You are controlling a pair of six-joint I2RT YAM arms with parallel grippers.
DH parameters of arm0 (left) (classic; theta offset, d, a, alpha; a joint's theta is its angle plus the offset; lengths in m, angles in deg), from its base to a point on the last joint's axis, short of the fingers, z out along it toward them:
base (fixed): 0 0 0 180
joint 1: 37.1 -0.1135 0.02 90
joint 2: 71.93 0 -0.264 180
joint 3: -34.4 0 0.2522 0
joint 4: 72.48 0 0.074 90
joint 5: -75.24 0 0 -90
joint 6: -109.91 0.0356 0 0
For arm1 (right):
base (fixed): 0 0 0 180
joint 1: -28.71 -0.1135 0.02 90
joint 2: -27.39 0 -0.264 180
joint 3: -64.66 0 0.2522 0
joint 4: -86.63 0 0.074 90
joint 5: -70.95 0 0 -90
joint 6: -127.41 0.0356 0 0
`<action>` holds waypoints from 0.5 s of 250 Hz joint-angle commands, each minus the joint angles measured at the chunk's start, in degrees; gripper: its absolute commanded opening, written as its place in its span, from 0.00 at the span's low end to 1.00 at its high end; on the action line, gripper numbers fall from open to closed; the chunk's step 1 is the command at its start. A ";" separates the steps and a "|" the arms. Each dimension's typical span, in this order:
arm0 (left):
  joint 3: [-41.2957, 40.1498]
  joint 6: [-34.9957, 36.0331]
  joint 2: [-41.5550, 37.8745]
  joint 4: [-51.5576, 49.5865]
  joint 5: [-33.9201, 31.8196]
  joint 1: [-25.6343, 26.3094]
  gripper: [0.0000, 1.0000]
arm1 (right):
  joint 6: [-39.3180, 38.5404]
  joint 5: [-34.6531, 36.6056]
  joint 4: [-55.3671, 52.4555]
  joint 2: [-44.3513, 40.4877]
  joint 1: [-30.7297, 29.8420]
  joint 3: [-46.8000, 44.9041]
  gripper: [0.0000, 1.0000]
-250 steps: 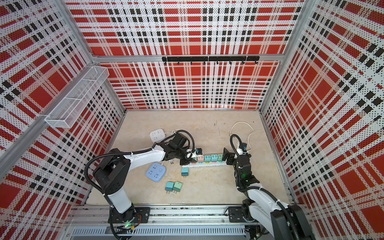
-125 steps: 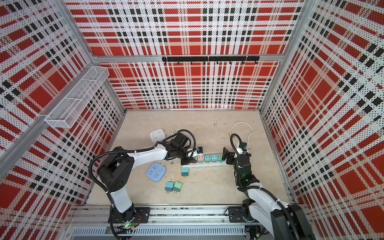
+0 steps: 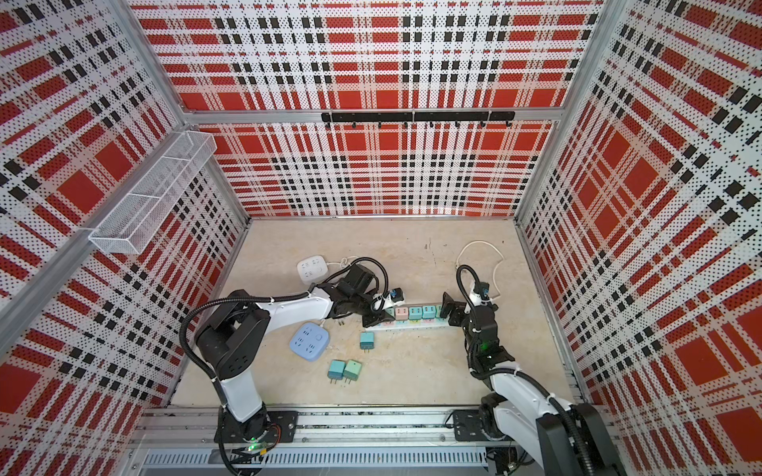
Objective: Insert plugs into power strip
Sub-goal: Insert the plug into the socket.
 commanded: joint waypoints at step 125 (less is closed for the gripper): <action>-18.36 -27.79 -41.04 10.67 -14.29 0.89 1.00 | 3.40 -3.00 -27.36 -13.00 -13.45 10.79 0.77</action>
